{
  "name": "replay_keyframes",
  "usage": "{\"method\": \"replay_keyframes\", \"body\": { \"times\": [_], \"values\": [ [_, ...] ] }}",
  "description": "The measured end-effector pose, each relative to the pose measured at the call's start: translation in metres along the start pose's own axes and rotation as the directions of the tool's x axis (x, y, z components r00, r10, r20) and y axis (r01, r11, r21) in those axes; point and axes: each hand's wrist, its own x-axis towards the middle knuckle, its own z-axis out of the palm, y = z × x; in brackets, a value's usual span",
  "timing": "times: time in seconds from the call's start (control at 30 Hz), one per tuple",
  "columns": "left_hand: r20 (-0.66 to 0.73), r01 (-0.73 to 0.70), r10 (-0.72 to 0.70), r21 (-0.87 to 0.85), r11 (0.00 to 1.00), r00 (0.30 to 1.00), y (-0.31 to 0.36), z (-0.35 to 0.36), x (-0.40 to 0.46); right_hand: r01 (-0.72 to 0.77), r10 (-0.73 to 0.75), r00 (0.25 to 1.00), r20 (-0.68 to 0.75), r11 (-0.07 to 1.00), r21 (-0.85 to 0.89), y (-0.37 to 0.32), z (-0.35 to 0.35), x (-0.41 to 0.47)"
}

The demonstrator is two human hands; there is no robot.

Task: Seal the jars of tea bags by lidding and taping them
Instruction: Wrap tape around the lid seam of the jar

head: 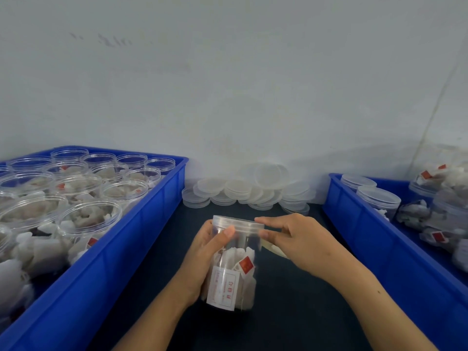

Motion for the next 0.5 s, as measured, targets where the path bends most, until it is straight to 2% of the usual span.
{"method": "replay_keyframes", "body": {
  "times": [0.07,0.2,0.3,0.37,0.43,0.5],
  "values": [
    [-0.062,-0.050,0.050,0.009,0.999,0.997,0.001,0.005,-0.001,-0.007,0.006,1.000,-0.028,1.000,-0.021,-0.003,0.002,-0.001],
    [-0.192,-0.170,0.216,0.231,0.958,0.957,0.004,0.015,-0.004,-0.026,0.015,0.994,-0.112,0.995,-0.096,-0.011,0.008,-0.005],
    [-0.190,-0.139,0.209,0.327,0.935,0.959,0.008,0.015,-0.004,0.008,-0.033,0.990,-0.140,0.984,-0.180,-0.021,0.011,-0.012],
    [-0.204,-0.119,0.187,0.308,0.944,0.961,0.011,0.013,-0.003,0.037,-0.062,0.991,-0.121,0.979,-0.199,-0.023,0.011,-0.014],
    [-0.212,-0.105,0.161,0.255,0.961,0.964,0.012,0.010,-0.002,0.054,-0.058,0.998,-0.038,0.994,-0.095,-0.020,0.008,-0.013],
    [-0.218,-0.096,0.142,0.209,0.973,0.966,0.012,0.007,-0.001,-0.009,-0.007,0.994,0.105,0.989,0.150,-0.017,0.004,-0.011]
  ]
}}
